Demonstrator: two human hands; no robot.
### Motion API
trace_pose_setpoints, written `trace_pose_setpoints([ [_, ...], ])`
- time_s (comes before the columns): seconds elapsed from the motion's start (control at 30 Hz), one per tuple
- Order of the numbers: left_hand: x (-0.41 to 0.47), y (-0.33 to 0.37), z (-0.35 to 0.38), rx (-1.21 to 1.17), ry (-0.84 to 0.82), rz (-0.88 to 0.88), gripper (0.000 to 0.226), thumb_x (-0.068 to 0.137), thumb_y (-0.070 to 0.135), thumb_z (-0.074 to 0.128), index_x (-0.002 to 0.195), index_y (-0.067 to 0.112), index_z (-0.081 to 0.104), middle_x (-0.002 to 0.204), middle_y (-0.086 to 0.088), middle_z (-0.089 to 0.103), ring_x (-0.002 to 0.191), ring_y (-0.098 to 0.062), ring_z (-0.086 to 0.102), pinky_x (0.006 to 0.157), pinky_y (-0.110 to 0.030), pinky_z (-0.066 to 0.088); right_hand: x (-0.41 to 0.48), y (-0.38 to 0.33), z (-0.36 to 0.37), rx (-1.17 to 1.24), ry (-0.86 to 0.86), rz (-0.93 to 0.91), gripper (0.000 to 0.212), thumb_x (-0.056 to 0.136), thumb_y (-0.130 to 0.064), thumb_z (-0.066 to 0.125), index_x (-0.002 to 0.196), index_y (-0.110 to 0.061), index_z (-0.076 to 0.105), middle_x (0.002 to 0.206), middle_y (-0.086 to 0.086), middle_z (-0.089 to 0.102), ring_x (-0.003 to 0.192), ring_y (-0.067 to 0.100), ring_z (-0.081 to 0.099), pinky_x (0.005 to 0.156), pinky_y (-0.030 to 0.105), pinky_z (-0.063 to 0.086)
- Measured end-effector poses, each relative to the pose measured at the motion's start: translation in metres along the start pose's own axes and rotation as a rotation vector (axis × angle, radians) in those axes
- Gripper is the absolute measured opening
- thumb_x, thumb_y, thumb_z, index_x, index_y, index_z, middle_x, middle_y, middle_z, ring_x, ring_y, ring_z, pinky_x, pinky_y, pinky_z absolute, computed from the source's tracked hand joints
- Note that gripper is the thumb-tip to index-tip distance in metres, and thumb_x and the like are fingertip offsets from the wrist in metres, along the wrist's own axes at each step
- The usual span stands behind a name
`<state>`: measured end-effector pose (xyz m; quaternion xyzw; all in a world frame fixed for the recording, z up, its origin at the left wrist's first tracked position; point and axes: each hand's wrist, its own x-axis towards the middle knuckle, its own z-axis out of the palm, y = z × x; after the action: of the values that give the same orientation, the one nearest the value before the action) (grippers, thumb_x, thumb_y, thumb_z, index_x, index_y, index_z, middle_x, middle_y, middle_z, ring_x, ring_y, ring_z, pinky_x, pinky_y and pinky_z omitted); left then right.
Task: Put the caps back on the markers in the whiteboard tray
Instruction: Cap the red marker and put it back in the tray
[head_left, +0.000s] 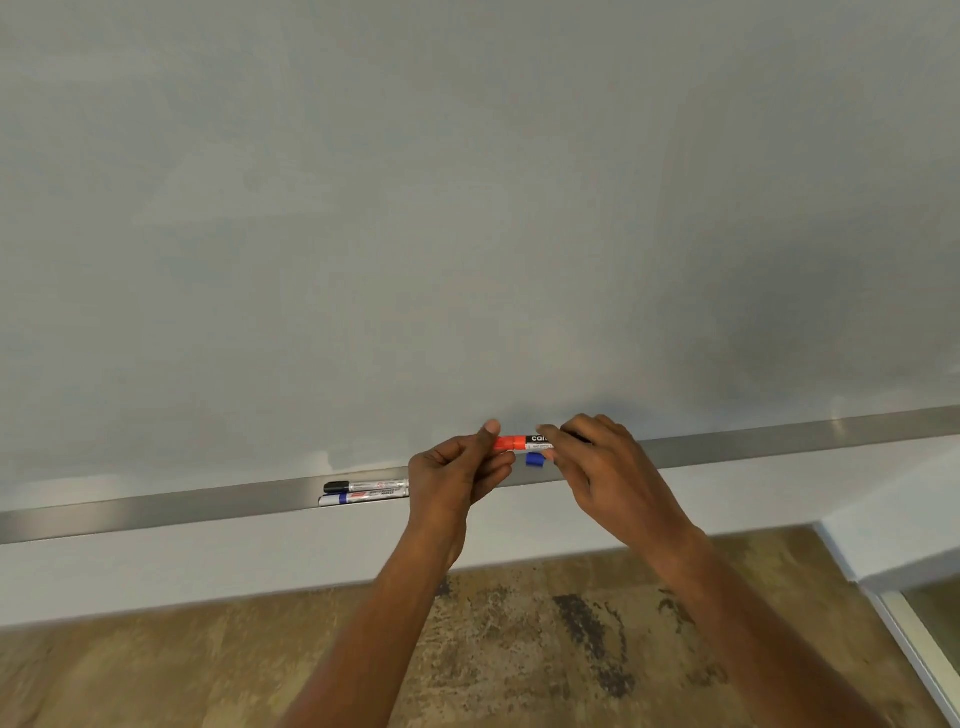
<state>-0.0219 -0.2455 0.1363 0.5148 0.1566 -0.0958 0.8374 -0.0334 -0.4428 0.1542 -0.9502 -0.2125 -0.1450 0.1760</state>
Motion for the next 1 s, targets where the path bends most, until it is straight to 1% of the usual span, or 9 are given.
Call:
trace_pose_setpoints([
  [0.07, 0.0, 0.0, -0.001, 0.027, -0.032, -0.016, 0.023, 0.086, 0.026, 0.079, 0.096, 0.006, 0.082, 0.096, -0.02, 0.079, 0.088, -0.029, 0.078, 0.076, -0.03, 0.063, -0.002, 0.002, -0.001, 0.03, -0.002, 0.001, 0.028, 0.097, -0.019, 0.058, 0.125, -0.015, 0.062, 0.097, 0.001, 0.065, 0.083, 0.019, 0.059, 0.074, 0.038, 0.053],
  [0.2, -0.001, 0.002, -0.003, 0.081, -0.083, 0.005, 0.011, 0.087, 0.01, 0.076, 0.096, 0.006, 0.082, 0.096, -0.022, 0.079, 0.092, -0.033, 0.078, 0.079, -0.032, 0.064, -0.003, 0.005, -0.001, 0.074, -0.015, 0.01, 0.025, 0.098, -0.02, 0.057, 0.121, -0.016, 0.063, 0.094, 0.001, 0.064, 0.08, 0.019, 0.059, 0.072, 0.038, 0.054],
  [0.43, 0.004, -0.001, 0.001, 0.097, -0.084, 0.045, 0.01, 0.087, 0.006, 0.076, 0.095, 0.002, 0.082, 0.093, -0.024, 0.078, 0.088, -0.033, 0.078, 0.08, -0.033, 0.064, 0.006, 0.011, -0.001, 0.083, -0.025, -0.015, 0.017, 0.095, -0.016, 0.061, 0.111, -0.016, 0.067, 0.086, 0.001, 0.062, 0.071, 0.019, 0.055, 0.065, 0.041, 0.051],
  [0.6, 0.013, 0.001, 0.005, 0.172, -0.091, 0.092, 0.01, 0.086, 0.007, 0.078, 0.094, 0.002, 0.081, 0.089, -0.022, 0.079, 0.085, -0.034, 0.078, 0.079, -0.034, 0.064, 0.007, 0.022, 0.008, 0.216, -0.038, 0.048, 0.024, 0.096, -0.017, 0.061, 0.12, -0.017, 0.066, 0.091, 0.0, 0.063, 0.076, 0.016, 0.057, 0.065, 0.033, 0.051],
  [0.7, 0.025, 0.003, 0.003, 0.253, -0.092, 0.133, 0.015, 0.085, 0.005, 0.078, 0.099, -0.002, 0.078, 0.09, -0.02, 0.079, 0.085, -0.033, 0.078, 0.081, -0.035, 0.064, 0.007, 0.034, 0.016, 0.335, -0.062, 0.114, 0.033, 0.097, -0.024, 0.061, 0.129, -0.02, 0.061, 0.096, -0.008, 0.063, 0.08, 0.008, 0.058, 0.068, 0.017, 0.048],
  [0.77, 0.035, 0.001, 0.0, 0.293, -0.076, 0.139, 0.017, 0.085, 0.005, 0.079, 0.101, -0.001, 0.077, 0.092, -0.019, 0.08, 0.088, -0.032, 0.078, 0.081, -0.033, 0.064, 0.006, 0.045, 0.022, 0.334, -0.091, 0.15, 0.035, 0.097, -0.025, 0.059, 0.132, -0.018, 0.059, 0.102, -0.006, 0.064, 0.087, 0.007, 0.06, 0.075, 0.019, 0.051],
  [0.83, 0.045, -0.005, -0.004, 0.41, -0.08, 0.157, 0.016, 0.084, 0.009, 0.081, 0.098, 0.004, 0.078, 0.09, -0.014, 0.08, 0.088, -0.029, 0.078, 0.081, -0.033, 0.063, 0.005, 0.056, 0.03, 0.297, -0.114, 0.165, 0.03, 0.097, -0.018, 0.059, 0.127, -0.016, 0.062, 0.105, -0.002, 0.067, 0.091, 0.012, 0.062, 0.08, 0.03, 0.056],
  [0.9, 0.057, -0.018, -0.009, 0.592, -0.095, 0.2, 0.013, 0.084, 0.016, 0.082, 0.097, 0.012, 0.08, 0.087, -0.007, 0.08, 0.085, -0.021, 0.077, 0.082, -0.032, 0.063, 0.003, 0.066, 0.04, 0.255, -0.135, 0.159, 0.026, 0.096, -0.013, 0.061, 0.12, -0.015, 0.065, 0.104, 0.0, 0.067, 0.089, 0.015, 0.063, 0.079, 0.035, 0.057],
  [1.0, 0.073, -0.036, -0.015, 0.984, -0.146, 0.344, 0.017, 0.089, 0.027, 0.077, 0.105, 0.024, 0.081, 0.095, 0.005, 0.08, 0.087, -0.003, 0.069, 0.08, -0.014, 0.05, 0.001, 0.078, 0.056, 0.21, -0.164, 0.169, 0.024, 0.093, -0.008, 0.063, 0.115, -0.016, 0.068, 0.103, -0.001, 0.062, 0.085, 0.017, 0.062, 0.076, 0.037, 0.056],
])
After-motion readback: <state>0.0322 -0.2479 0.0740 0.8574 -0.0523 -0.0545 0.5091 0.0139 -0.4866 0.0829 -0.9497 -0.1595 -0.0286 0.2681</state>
